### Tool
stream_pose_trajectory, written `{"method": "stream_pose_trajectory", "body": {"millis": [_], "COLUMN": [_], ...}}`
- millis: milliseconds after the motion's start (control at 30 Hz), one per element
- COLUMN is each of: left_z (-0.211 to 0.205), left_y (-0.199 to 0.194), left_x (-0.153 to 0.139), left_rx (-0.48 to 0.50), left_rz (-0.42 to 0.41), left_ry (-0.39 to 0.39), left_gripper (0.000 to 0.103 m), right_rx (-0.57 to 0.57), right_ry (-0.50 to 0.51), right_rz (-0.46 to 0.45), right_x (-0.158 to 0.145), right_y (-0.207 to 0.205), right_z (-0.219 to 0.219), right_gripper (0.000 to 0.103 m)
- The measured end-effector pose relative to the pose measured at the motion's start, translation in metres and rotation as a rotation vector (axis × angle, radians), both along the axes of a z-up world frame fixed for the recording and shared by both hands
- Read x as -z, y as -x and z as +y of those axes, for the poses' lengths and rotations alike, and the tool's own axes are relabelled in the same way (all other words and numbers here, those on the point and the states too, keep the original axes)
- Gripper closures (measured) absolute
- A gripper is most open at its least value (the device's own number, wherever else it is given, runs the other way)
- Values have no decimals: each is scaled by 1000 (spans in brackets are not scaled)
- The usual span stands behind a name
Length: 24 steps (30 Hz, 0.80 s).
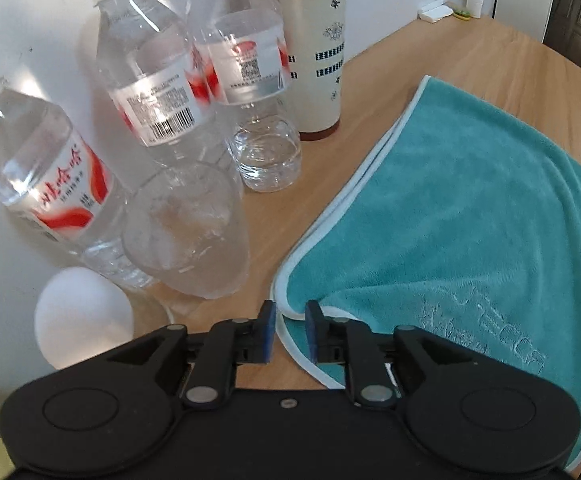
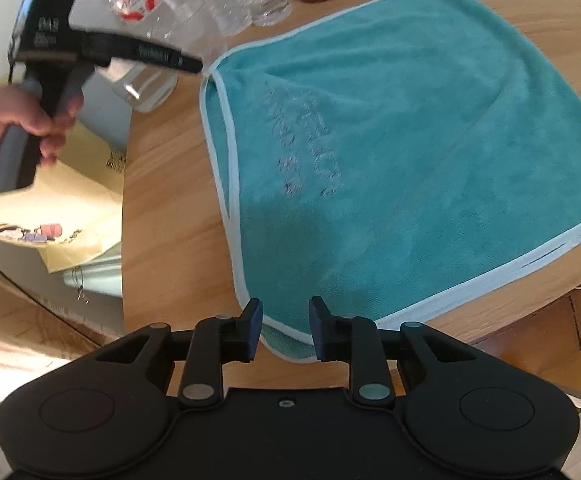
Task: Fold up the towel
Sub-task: 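Open both grippers to release the folded hem onto the towel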
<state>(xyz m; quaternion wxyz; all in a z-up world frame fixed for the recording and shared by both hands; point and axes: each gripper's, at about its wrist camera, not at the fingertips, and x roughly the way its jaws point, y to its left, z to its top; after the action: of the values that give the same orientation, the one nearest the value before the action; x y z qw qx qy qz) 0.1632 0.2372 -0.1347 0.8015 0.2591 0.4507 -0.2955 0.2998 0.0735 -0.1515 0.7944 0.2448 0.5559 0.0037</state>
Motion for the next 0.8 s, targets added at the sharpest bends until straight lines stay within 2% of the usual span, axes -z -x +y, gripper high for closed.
{"method": "stream_pose_trajectory", "body": {"millis": [100, 133, 167, 200, 333, 400, 533, 700, 800], "left_z": [-3, -4, -5, -6, -1, 3, 11, 22, 22], "left_y": [-2, -2, -2, -3, -6, -6, -1, 0, -1], "left_x": [2, 4, 5, 6, 7, 6, 7, 7, 7], "left_rx": [-6, -2, 1, -3, -52, -68, -72, -96, -104], "left_rz": [-4, -8, -10, -5, 50, 53, 58, 81, 93], "left_ry": [-2, -9, -13, -12, 32, 30, 12, 16, 23], "left_gripper": [78, 78, 78, 78, 78, 78, 72, 70, 70], "right_rx": [-85, -120, -143, -166, -250, -284, -347, -389, -451], "right_ry": [-2, 5, 10, 17, 71, 115, 167, 177, 187], "right_rz": [-15, -23, -26, -26, -22, -13, 10, -30, -49], "right_x": [3, 1, 0, 0, 4, 8, 15, 2, -9], "right_y": [-8, -9, -10, -11, -16, -19, -20, -13, -9], "right_z": [11, 15, 18, 22, 34, 38, 43, 41, 46], "right_gripper": [74, 72, 64, 61, 61, 67, 98, 100, 100]}}
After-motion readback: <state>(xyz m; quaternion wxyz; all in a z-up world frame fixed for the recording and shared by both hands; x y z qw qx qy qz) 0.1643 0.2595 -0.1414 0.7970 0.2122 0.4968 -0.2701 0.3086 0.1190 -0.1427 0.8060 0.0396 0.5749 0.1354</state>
